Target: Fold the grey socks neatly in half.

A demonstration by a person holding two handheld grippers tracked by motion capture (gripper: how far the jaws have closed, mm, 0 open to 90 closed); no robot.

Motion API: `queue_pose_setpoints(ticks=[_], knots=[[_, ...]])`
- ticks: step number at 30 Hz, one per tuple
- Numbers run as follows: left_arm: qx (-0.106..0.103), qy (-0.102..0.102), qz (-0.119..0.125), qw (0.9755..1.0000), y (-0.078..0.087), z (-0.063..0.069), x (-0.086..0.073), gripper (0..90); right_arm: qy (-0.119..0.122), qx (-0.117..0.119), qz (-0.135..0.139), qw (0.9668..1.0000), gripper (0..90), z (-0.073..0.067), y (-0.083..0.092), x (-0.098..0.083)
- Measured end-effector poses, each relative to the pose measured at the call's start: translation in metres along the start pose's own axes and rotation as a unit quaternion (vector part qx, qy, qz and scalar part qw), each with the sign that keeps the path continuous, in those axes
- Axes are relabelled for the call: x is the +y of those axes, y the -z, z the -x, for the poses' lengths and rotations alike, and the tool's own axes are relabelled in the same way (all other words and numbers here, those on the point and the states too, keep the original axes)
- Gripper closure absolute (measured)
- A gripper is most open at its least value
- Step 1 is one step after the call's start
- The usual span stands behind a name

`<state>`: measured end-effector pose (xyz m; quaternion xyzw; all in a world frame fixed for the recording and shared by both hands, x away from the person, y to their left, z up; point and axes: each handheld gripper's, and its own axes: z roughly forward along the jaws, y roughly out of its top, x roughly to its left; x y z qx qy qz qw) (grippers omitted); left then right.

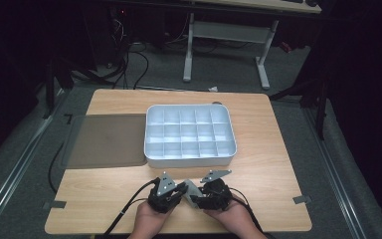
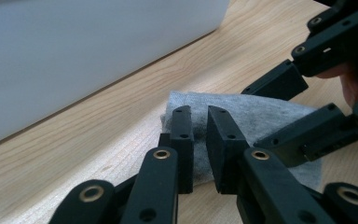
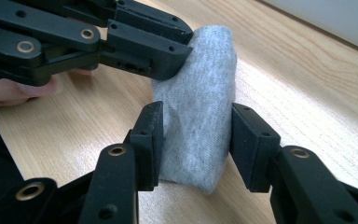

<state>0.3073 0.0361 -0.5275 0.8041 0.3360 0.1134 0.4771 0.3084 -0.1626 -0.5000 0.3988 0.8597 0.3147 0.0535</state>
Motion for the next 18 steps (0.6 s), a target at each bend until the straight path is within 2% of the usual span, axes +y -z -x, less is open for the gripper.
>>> queue_pose_setpoints(ticks=[6,10,14,18], knots=[[-0.006,0.004,0.001,1.0,0.0,0.0,0.0,80.3,-0.016,0.022,-0.041,0.9988,56.3,0.007,-0.002,0.01],[-0.007,0.004,0.003,1.0,0.0,0.0,0.0,80.4,-0.009,0.027,-0.067,0.9973,57.7,0.009,-0.003,0.018],[-0.007,0.002,0.003,1.0,0.0,0.0,-0.001,80.4,0.004,0.022,-0.09,0.9957,57.3,0.008,-0.004,0.025],[-0.007,0.002,0.003,1.0,0.0,0.0,-0.001,80.4,0.001,0.027,-0.1,0.9946,56.9,0.011,-0.007,0.029]])
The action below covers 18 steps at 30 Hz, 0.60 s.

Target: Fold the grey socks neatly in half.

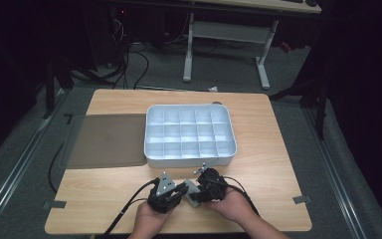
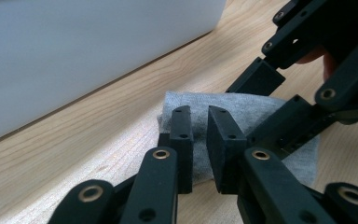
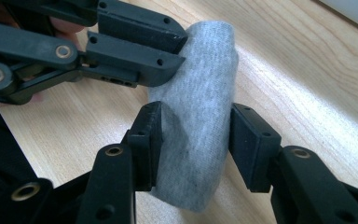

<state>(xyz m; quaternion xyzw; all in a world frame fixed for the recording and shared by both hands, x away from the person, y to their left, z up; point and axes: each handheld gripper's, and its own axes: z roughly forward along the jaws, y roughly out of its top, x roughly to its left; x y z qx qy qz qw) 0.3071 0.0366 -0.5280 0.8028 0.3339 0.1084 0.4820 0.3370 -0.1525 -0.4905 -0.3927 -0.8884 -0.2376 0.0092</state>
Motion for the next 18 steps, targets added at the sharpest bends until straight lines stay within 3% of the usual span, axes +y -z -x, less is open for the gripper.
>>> queue_pose_setpoints(ticks=[10,14,18], knots=[[0.006,0.005,0.009,0.9999,0.006,-0.003,0.003,77.7,0.009,0.009,-0.013,0.9998,67.8,0.003,-0.001,0.005],[0.02,-0.006,0.021,0.9996,0.021,-0.006,0.007,72.7,0.027,0.012,-0.02,0.9994,71.5,0.002,-0.001,0.006],[0.04,-0.019,0.008,0.999,0.042,-0.014,0.002,62.0,0.036,0.01,-0.018,0.9991,73.0,-0.002,0.0,0.006]])
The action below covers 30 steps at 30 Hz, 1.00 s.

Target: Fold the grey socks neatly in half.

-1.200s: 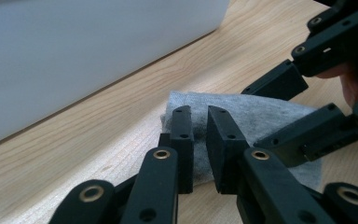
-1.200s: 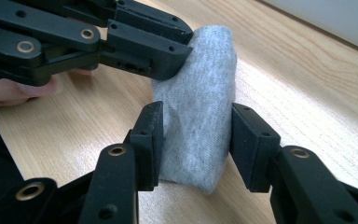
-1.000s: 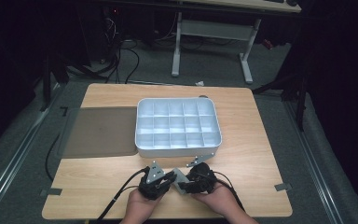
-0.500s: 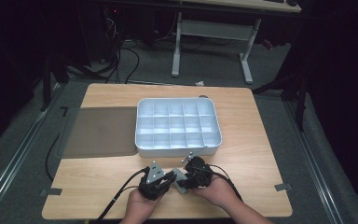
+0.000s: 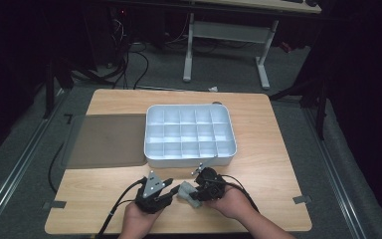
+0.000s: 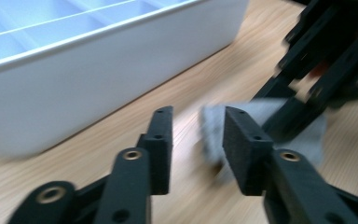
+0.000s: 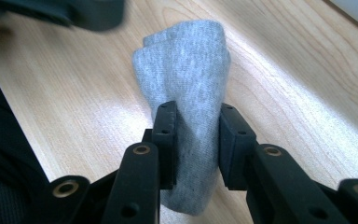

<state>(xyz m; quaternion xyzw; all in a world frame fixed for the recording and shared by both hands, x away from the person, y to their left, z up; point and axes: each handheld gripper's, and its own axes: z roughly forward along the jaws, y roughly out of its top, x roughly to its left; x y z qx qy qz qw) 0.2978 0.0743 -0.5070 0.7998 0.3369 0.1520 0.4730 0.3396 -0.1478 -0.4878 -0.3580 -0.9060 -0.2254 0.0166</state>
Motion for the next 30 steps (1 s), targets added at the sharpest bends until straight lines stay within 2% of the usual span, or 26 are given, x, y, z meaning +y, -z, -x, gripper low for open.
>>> queue_pose_setpoints(ticks=[2,3,5,7,9,13,16,18,21,26,30], knots=[[0.032,-0.021,-0.02,0.9991,0.012,-0.009,-0.007,59.0,0.005,-0.002,0.002,1.0,73.4,-0.001,0.002,0.0],[0.042,-0.024,-0.025,0.9985,0.016,-0.013,-0.01,57.8,0.008,-0.006,0.002,0.9999,73.5,-0.002,0.002,0.0],[0.054,-0.013,-0.032,0.9979,0.027,-0.024,-0.018,54.3,0.006,-0.013,0.007,0.9999,73.6,-0.002,0.005,0.0],[0.052,0.006,-0.023,0.9984,0.034,-0.032,-0.027,52.4,0.004,-0.021,0.006,0.9997,73.6,0.0,0.008,-0.001],[0.053,0.01,-0.017,0.9984,0.04,-0.034,-0.033,51.0,0.0,-0.029,0.007,0.9996,73.7,0.003,0.011,-0.002],[0.063,-0.006,-0.012,0.9979,0.045,-0.036,-0.034,47.9,0.002,-0.05,0.004,0.9987,73.6,0.008,0.021,-0.004],[0.068,-0.014,-0.016,0.9974,0.044,-0.04,-0.037,45.9,-0.009,-0.065,0.003,0.9978,73.6,0.014,0.028,-0.005],[0.07,-0.012,-0.016,0.9973,0.045,-0.042,-0.038,44.5,-0.016,-0.076,0.002,0.997,73.7,0.019,0.033,-0.007],[0.071,-0.007,-0.016,0.9973,0.045,-0.044,-0.039,43.6,-0.025,-0.079,0.006,0.9966,73.6,0.025,0.041,-0.009],[0.067,0.005,-0.019,0.9975,0.043,-0.046,-0.041,42.4,-0.024,-0.078,0.017,0.9966,73.4,0.031,0.059,-0.013],[0.063,0.006,-0.024,0.9977,0.041,-0.045,-0.042,41.6,-0.029,-0.082,0.019,0.996,73.5,0.037,0.07,-0.019]])
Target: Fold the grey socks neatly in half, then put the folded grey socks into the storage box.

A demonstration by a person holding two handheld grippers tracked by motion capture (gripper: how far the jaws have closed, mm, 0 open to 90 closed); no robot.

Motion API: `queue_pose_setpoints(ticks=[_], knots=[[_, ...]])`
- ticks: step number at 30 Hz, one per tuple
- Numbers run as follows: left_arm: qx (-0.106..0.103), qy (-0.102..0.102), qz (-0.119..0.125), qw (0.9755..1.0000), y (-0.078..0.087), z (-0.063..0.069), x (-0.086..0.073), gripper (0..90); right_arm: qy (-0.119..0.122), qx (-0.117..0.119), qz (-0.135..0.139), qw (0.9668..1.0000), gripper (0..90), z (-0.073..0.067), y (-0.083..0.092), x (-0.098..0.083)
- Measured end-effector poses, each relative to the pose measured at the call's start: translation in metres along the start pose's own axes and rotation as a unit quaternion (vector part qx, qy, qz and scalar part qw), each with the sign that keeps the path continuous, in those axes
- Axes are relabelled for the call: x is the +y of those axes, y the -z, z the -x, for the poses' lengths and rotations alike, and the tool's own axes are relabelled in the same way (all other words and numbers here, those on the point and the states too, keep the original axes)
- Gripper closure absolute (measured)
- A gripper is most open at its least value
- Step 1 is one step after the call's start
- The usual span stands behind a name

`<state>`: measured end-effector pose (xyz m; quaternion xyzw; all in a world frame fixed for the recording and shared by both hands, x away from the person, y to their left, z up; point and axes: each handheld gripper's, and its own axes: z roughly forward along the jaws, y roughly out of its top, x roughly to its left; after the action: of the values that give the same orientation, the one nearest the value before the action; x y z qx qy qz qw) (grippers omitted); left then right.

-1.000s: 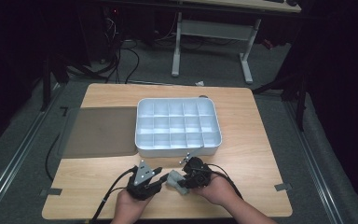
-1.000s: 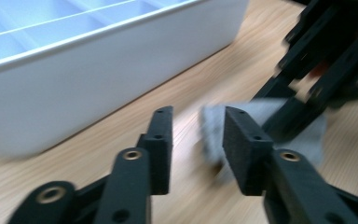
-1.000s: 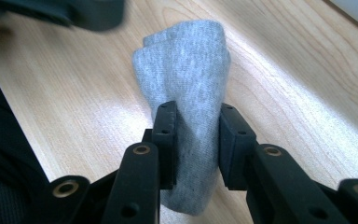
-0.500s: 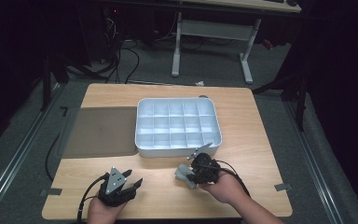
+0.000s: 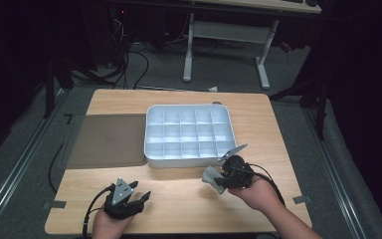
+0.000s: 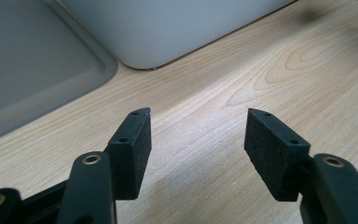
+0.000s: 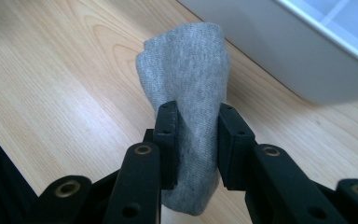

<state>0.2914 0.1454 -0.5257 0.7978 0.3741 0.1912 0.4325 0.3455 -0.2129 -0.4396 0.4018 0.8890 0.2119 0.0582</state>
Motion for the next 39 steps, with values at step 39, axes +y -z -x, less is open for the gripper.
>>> queue_pose_setpoints(ticks=[39], knots=[[-0.017,-0.003,0.007,0.9998,-0.001,0.002,0.002,40.5,-0.034,-0.064,0.012,0.9973,73.4,0.041,0.062,0.027]])
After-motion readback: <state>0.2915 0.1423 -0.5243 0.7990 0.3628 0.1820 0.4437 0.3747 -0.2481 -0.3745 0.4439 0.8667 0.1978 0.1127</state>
